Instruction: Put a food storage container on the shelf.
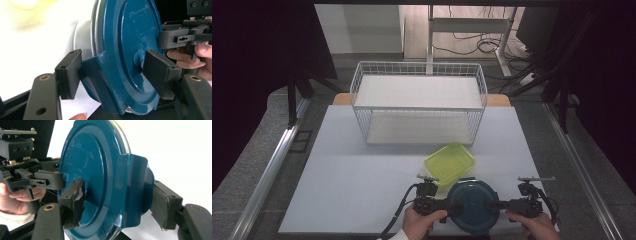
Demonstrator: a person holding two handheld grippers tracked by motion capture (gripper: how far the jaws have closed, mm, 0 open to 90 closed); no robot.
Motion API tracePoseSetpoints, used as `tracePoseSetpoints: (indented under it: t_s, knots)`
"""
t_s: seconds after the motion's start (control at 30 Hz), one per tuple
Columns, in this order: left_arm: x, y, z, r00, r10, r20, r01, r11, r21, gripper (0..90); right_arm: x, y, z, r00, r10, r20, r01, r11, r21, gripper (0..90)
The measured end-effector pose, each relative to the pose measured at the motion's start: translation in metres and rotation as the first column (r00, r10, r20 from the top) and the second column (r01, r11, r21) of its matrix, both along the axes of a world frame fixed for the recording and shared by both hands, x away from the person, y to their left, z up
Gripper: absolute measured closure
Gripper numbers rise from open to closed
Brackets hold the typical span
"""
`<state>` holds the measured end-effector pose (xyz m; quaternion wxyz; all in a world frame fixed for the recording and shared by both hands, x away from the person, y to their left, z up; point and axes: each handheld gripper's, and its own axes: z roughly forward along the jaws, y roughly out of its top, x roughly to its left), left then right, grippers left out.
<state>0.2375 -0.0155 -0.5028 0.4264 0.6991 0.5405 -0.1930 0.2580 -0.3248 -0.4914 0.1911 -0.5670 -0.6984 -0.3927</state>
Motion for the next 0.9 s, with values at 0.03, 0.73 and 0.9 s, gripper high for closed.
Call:
tracePoseSetpoints:
  t_s: [0.03, 0.73, 0.9]
  knots:
    - [0.000, 0.000, 0.001, 1.0000, 0.001, 0.001, -0.001, 1.0000, 0.002, 33.5, 0.000, 0.000, 0.000, 1.0000, -0.001, 0.000, 0.001, 1.000, -0.001, 34.1]
    - [-0.004, 0.001, 0.010, 0.9992, 0.018, 0.036, -0.018, 0.9998, 0.004, 38.4, -0.004, -0.001, 0.009, 0.9993, -0.029, 0.023, 0.029, 1.000, 0.002, 36.7]
    - [-0.005, 0.001, 0.015, 0.9984, 0.023, 0.051, -0.023, 0.9997, 0.001, 38.4, -0.005, -0.001, 0.015, 0.9983, -0.039, 0.043, 0.039, 0.999, 0.003, 36.7]
